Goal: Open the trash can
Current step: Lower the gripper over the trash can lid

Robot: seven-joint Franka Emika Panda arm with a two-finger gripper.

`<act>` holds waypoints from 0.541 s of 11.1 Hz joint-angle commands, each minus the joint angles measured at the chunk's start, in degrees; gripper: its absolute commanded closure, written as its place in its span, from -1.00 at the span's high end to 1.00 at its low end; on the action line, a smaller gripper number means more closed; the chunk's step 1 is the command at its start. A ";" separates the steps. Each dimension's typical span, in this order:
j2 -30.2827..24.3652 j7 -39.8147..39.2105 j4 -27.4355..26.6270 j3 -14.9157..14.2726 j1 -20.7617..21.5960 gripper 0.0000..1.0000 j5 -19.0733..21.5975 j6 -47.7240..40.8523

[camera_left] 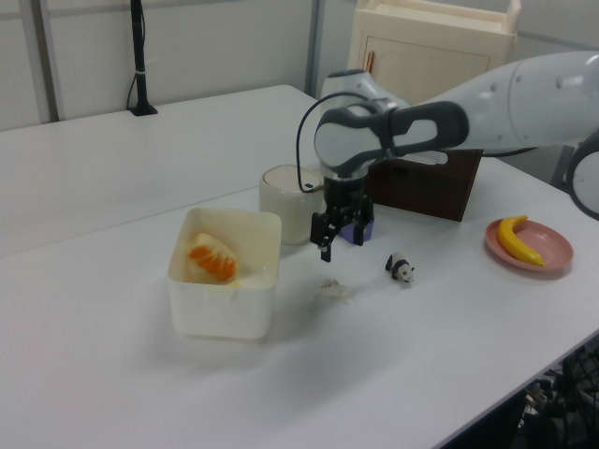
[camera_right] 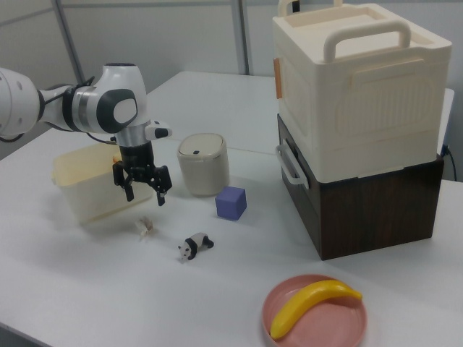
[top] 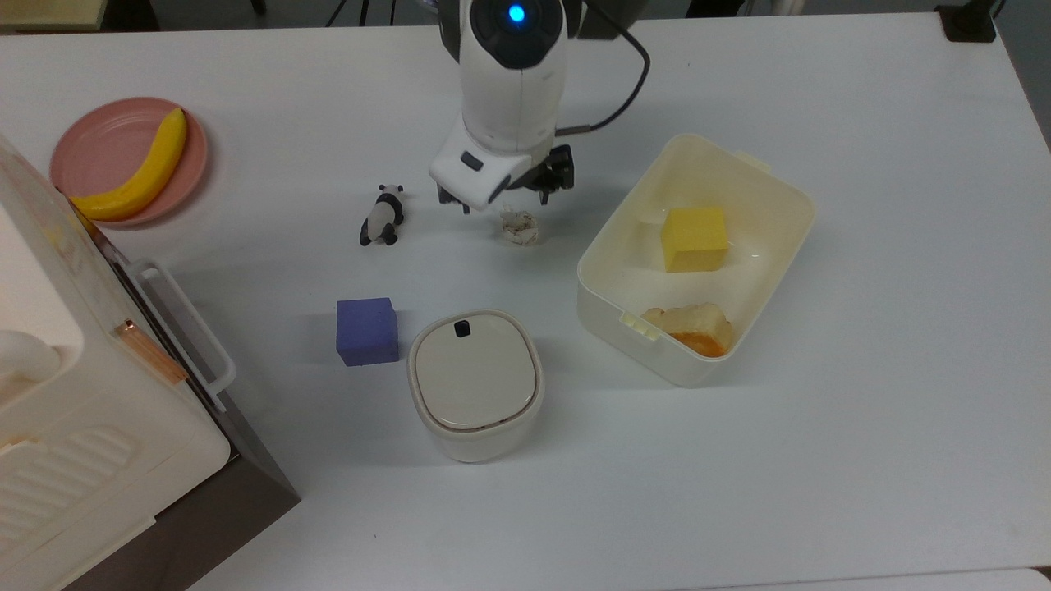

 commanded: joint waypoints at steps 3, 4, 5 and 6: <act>-0.54 -0.08 2.88 -1.25 -2.83 -0.04 -0.74 12.67; -0.72 -0.16 2.97 -1.25 -2.83 -0.18 -0.92 12.88; -0.80 -0.16 2.97 -1.25 -2.30 -0.24 -0.92 13.14; -0.28 -0.16 4.10 -0.98 -2.21 -0.42 -1.09 15.06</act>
